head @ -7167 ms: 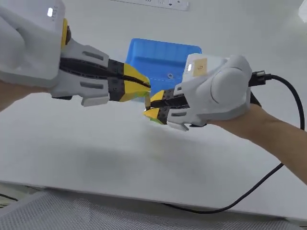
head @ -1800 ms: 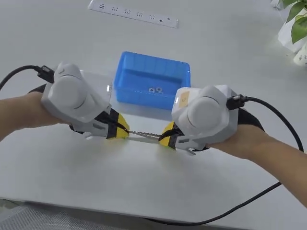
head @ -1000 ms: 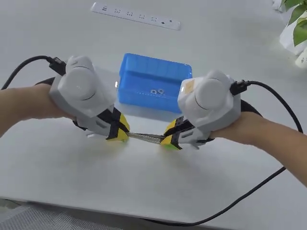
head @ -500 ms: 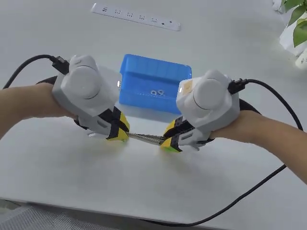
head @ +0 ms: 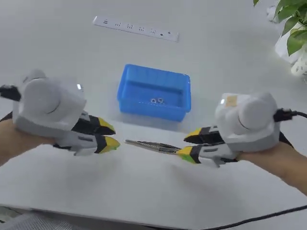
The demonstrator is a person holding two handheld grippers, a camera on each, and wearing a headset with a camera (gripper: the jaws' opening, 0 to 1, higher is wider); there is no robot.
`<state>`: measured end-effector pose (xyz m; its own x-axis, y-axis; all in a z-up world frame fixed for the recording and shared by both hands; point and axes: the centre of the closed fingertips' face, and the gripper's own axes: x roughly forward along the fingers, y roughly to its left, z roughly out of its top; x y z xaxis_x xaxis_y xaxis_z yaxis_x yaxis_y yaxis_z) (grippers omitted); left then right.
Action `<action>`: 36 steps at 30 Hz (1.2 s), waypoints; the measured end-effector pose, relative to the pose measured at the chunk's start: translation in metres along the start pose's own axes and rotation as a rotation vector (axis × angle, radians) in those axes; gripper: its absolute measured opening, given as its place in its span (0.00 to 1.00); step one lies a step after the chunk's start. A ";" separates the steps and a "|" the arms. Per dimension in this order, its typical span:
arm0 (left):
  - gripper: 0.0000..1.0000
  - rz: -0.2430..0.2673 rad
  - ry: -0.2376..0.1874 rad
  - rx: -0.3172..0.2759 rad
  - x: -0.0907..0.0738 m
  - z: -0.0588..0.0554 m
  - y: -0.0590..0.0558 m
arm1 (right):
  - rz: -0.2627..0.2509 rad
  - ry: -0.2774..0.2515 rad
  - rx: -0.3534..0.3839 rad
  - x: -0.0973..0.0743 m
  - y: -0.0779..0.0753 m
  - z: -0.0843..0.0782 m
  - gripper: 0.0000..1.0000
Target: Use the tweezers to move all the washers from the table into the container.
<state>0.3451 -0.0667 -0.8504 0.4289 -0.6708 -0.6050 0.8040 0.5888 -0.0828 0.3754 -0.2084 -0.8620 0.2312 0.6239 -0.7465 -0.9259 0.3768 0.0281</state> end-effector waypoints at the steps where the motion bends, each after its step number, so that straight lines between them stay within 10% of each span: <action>1: 0.20 0.014 0.001 -0.026 -0.005 -0.003 -0.001 | -0.028 -0.023 0.021 -0.007 -0.001 -0.004 0.22; 6: 0.21 0.156 -0.099 -0.247 -0.031 -0.009 0.003 | -0.115 -0.097 0.105 -0.030 0.004 -0.015 0.22; 19: 0.21 0.398 -0.380 -0.382 -0.098 0.023 0.004 | -0.306 -0.269 0.172 -0.085 0.009 -0.005 0.22; 36: 0.28 0.332 -0.462 -0.302 -0.101 0.064 -0.046 | -0.506 -0.469 0.227 -0.149 0.014 0.014 0.23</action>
<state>0.2912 -0.0546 -0.7348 0.8221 -0.5169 -0.2386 0.4760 0.8540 -0.2099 0.3319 -0.2864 -0.7408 0.7660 0.5440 -0.3424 -0.5982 0.7982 -0.0701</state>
